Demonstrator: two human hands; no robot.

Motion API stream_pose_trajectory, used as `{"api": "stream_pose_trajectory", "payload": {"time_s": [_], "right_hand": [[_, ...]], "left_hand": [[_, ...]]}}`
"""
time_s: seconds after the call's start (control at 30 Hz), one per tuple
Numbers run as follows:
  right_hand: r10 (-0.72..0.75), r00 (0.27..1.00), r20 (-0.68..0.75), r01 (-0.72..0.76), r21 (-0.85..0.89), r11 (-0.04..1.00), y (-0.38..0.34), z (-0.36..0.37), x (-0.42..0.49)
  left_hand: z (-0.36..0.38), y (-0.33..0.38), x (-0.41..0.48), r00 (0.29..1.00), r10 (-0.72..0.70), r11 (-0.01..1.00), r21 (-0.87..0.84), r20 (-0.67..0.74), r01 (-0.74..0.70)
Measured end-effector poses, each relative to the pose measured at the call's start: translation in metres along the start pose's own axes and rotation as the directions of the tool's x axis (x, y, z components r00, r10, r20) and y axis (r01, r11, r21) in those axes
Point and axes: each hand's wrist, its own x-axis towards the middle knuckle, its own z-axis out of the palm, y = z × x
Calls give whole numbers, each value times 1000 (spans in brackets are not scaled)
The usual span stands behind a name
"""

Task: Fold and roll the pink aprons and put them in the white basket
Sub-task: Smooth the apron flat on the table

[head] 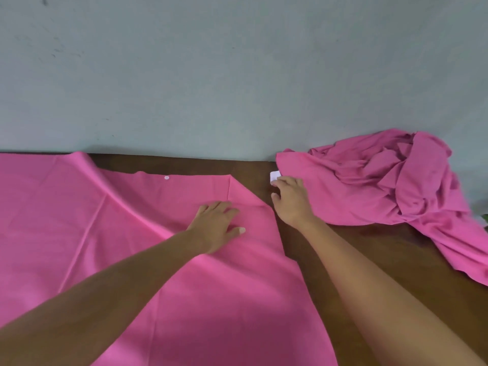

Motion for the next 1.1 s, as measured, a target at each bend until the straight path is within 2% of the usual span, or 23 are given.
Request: {"api": "stream_pose_trajectory", "payload": {"time_s": [0.17,0.33,0.4,0.57,0.63,0.7,0.87,1.1], "right_hand": [[-25,1000,-13,24,-82,996,35,-15,22],[38,999,19,-35,-145,989,73,-33,71],[77,994,73,-61,-197,979,86,-35,91],[162,934,317,-93,-222,971,108,-17,117],[175,910,375,-67,-283,957,108,-5,113],[186,908,375,-63,-317,946,106,2,105],[154,913,379,-25,-326,945,110,1,77],[67,928,367,50,-300,953,111,-6,-14]], "left_hand": [[14,10,19,998,-62,998,-27,4,62],[38,14,31,986,-130,991,-53,-103,125],[47,16,31,976,-141,990,-37,-168,137],[51,13,32,967,-141,990,-53,-212,132],[51,13,33,967,-144,989,-57,-213,134],[51,13,32,964,-145,989,-58,-221,136],[51,13,32,964,-151,988,-56,-220,142],[51,10,34,967,-145,989,-31,-208,141]]}}
